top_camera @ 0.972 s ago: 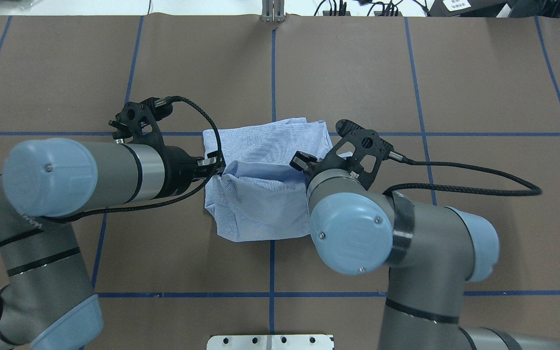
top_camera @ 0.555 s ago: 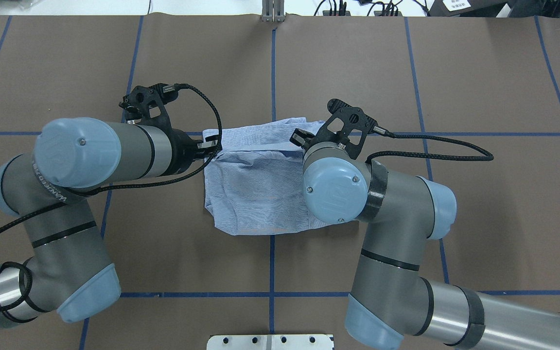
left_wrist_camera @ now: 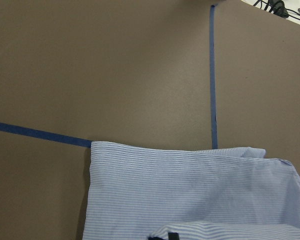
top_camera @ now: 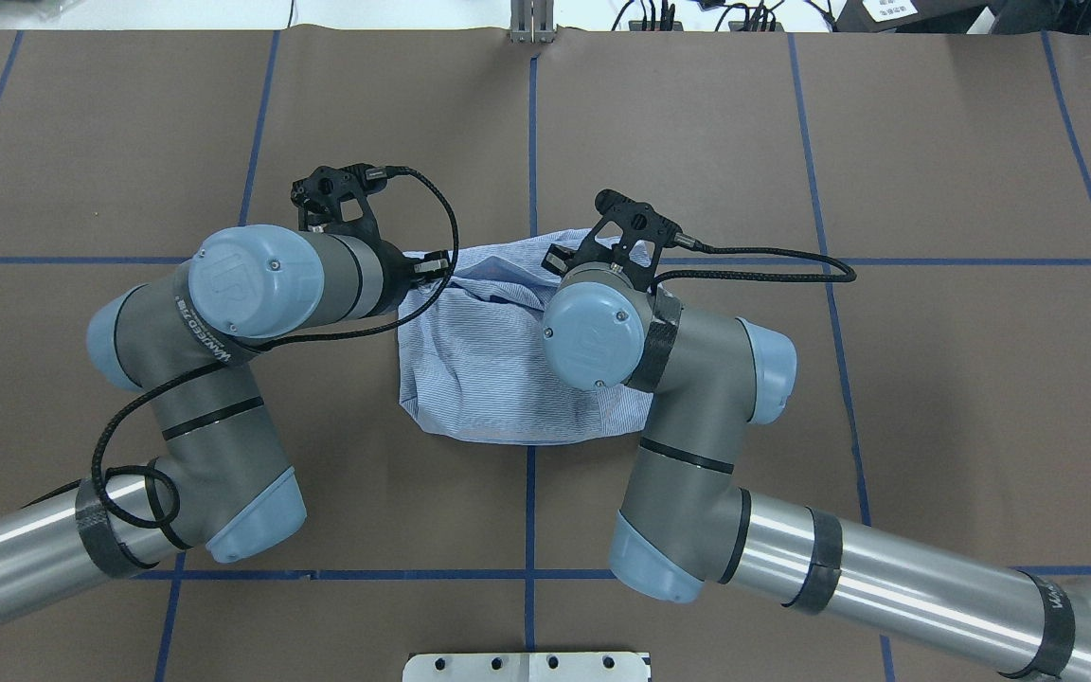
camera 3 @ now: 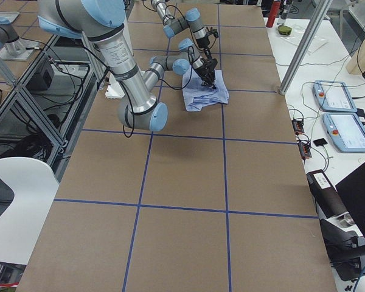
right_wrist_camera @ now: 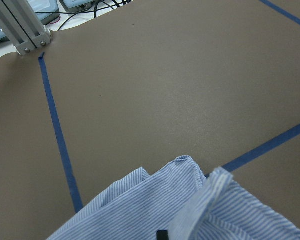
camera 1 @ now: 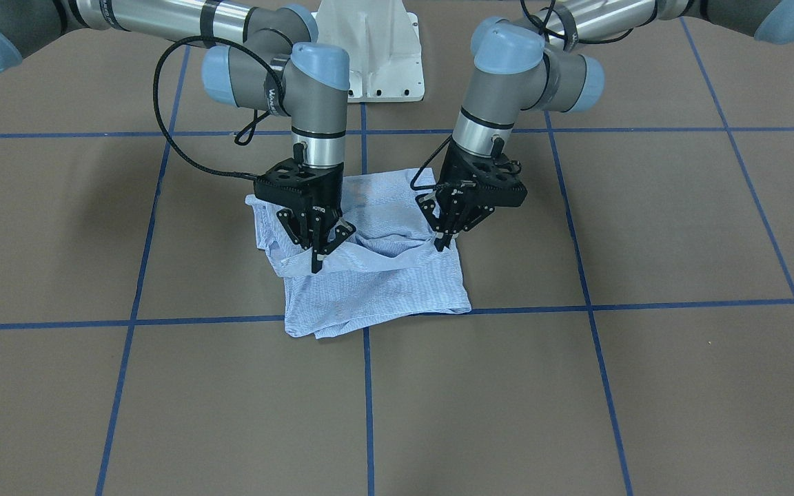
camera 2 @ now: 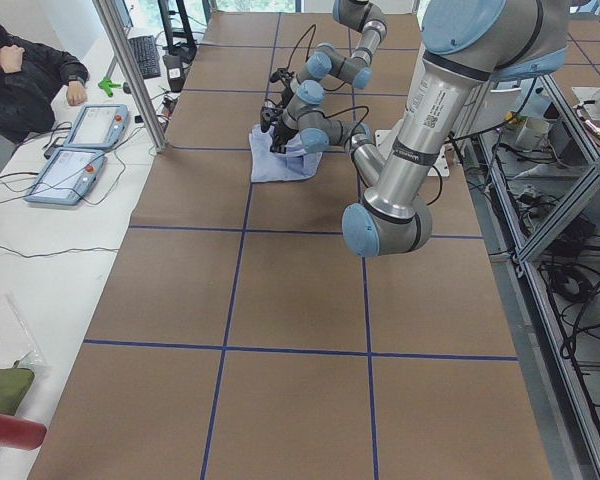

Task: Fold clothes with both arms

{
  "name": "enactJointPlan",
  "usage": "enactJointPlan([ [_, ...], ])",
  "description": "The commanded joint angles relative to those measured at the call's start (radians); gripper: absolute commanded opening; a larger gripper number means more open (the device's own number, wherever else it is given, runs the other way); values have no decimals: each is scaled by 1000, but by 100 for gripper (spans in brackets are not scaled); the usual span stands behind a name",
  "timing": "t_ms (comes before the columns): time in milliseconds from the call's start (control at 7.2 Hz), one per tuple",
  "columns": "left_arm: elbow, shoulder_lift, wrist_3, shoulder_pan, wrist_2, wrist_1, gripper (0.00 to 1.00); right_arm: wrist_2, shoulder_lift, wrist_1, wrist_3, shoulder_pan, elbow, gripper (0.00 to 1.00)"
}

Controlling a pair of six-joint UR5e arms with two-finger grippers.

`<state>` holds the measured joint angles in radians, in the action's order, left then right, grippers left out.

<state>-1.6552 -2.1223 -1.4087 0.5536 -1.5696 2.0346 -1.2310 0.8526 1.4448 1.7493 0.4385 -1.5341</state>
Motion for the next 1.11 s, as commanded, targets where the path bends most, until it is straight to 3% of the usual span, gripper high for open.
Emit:
enactJointPlan([
  [0, 77, -16, 45, 12, 10, 38, 0, -34, -4, -44, -30, 17, 52, 0],
  [278, 147, -30, 48, 17, 10, 100, 0, -44, -6, -44, -34, 20, 55, 0],
  [694, 166, -36, 48, 19, 10, 122, 0, -47, -6, -46, -34, 22, 58, 0],
  [833, 164, -39, 48, 19, 10, 122, 1, -47, -9, -46, -39, 20, 58, 45],
  [972, 164, -39, 75, 19, 10, 122, 99, -47, -30, -43, -65, 23, 64, 99],
])
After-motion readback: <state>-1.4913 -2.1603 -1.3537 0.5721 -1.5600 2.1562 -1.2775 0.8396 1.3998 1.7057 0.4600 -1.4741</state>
